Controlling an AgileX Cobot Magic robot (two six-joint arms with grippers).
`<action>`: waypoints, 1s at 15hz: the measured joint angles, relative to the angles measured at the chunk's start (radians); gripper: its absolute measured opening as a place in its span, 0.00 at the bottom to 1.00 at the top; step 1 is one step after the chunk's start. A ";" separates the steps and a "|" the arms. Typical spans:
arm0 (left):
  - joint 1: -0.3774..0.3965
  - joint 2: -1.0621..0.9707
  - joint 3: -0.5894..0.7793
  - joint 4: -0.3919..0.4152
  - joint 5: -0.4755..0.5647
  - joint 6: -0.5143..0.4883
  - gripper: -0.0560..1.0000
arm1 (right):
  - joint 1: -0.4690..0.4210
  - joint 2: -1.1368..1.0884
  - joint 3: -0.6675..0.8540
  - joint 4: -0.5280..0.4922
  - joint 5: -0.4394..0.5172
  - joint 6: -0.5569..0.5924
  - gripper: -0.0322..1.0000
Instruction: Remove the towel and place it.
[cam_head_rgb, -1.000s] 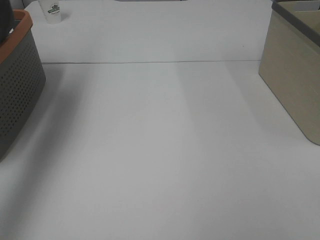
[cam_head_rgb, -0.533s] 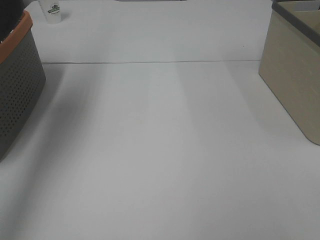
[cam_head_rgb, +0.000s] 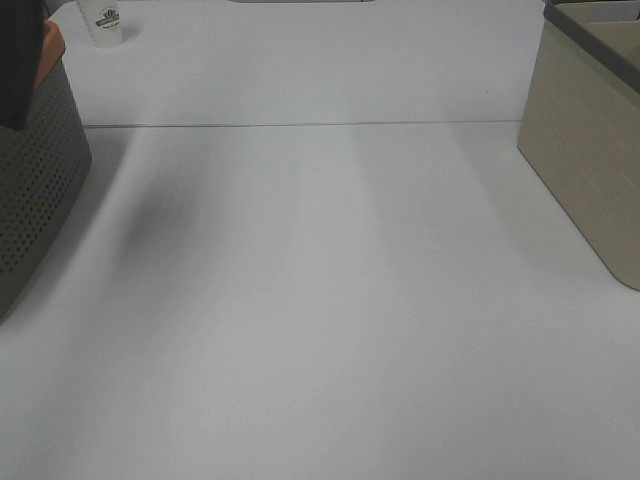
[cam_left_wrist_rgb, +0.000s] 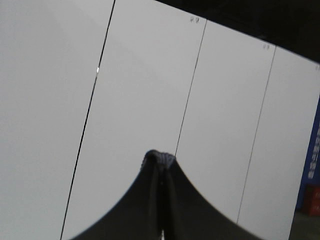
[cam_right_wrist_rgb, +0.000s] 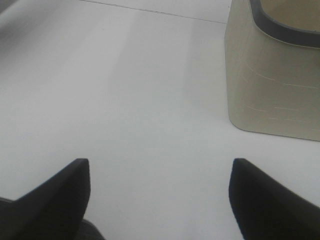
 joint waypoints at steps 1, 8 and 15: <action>-0.090 0.036 -0.004 0.045 0.135 0.071 0.05 | 0.000 0.000 0.000 0.000 0.000 0.000 0.76; -0.220 0.137 -0.004 0.063 0.529 0.260 0.05 | 0.000 0.000 0.000 0.004 0.000 0.000 0.76; -0.250 0.189 0.134 -0.174 0.631 0.283 0.05 | 0.000 0.157 -0.017 0.356 -0.064 -0.314 0.76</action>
